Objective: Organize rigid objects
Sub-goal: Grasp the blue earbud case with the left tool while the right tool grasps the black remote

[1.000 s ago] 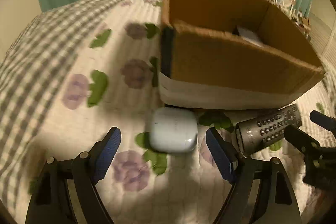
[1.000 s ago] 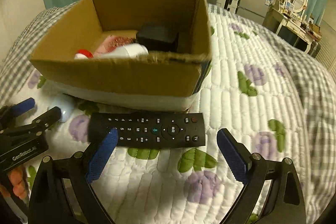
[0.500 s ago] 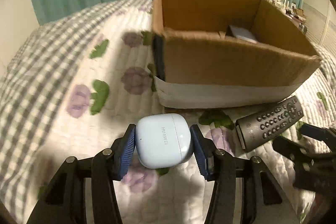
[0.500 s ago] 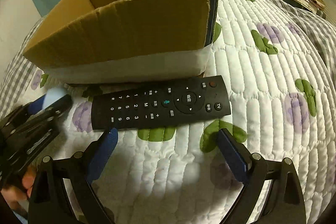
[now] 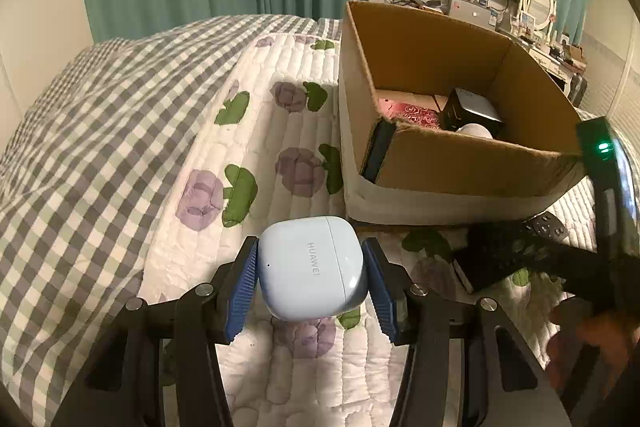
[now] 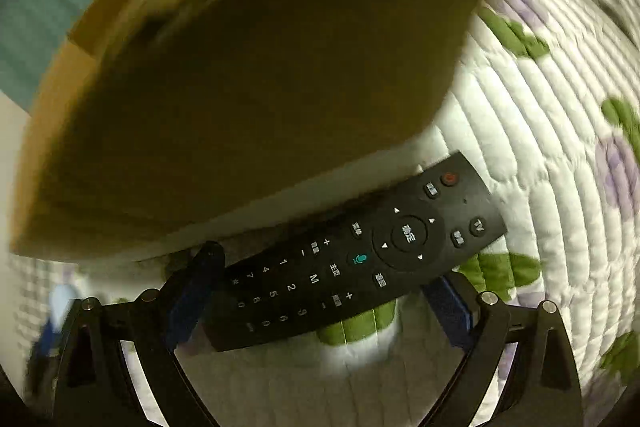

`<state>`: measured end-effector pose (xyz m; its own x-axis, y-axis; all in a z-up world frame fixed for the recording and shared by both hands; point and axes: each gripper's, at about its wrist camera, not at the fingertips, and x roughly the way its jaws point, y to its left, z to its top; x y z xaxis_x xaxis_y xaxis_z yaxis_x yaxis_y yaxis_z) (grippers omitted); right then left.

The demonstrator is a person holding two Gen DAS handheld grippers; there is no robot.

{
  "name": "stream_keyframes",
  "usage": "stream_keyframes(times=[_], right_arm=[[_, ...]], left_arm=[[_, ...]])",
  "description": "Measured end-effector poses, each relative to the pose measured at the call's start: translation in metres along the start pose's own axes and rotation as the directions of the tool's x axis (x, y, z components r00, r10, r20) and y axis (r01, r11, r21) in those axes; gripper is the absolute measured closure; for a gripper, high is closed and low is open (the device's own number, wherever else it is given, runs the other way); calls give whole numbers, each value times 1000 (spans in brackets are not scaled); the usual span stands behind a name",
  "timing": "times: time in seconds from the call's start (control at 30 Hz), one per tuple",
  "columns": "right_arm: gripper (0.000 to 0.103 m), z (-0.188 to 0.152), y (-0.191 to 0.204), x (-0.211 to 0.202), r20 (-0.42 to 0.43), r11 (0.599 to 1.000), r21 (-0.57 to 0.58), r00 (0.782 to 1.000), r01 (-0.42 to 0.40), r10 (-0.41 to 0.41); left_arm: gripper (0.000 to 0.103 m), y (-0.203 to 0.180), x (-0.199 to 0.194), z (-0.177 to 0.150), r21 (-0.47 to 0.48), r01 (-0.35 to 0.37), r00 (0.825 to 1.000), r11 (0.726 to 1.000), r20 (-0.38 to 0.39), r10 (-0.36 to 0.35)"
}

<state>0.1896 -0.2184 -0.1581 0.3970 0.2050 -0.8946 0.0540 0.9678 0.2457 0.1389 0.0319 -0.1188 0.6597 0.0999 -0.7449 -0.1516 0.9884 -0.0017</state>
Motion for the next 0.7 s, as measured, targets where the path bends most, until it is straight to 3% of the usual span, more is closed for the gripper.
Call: stream_keyframes(times=[0.1,0.17,0.3,0.43,0.57,0.7], right_arm=[[9,-6,19,8,20,989,-111,995,102,-100],[15,-13,25,5,45,978,-165,991,129,-123],[51,-26,19,-10,52,972,-218,995,90,-80],[69,-39,0,-30,24,972,-233,1000,19,-13],[79,-53,-13,-49,44,954,-289,997,75,-65],[83,-63,-31,-72,54,961,-272,998,54,-41]], left_arm=[[51,2,0,0,-11,13,1000,1000,-6,-13],[51,2,-2,-1,-7,18,1000,1000,-8,-18],[51,-4,-11,-5,11,36,999,999,-8,-35],[51,-11,-25,-7,32,50,999,998,5,-50],[51,-16,-40,-10,41,61,998,997,13,-61],[51,-21,-54,-12,40,70,997,997,12,-70]])
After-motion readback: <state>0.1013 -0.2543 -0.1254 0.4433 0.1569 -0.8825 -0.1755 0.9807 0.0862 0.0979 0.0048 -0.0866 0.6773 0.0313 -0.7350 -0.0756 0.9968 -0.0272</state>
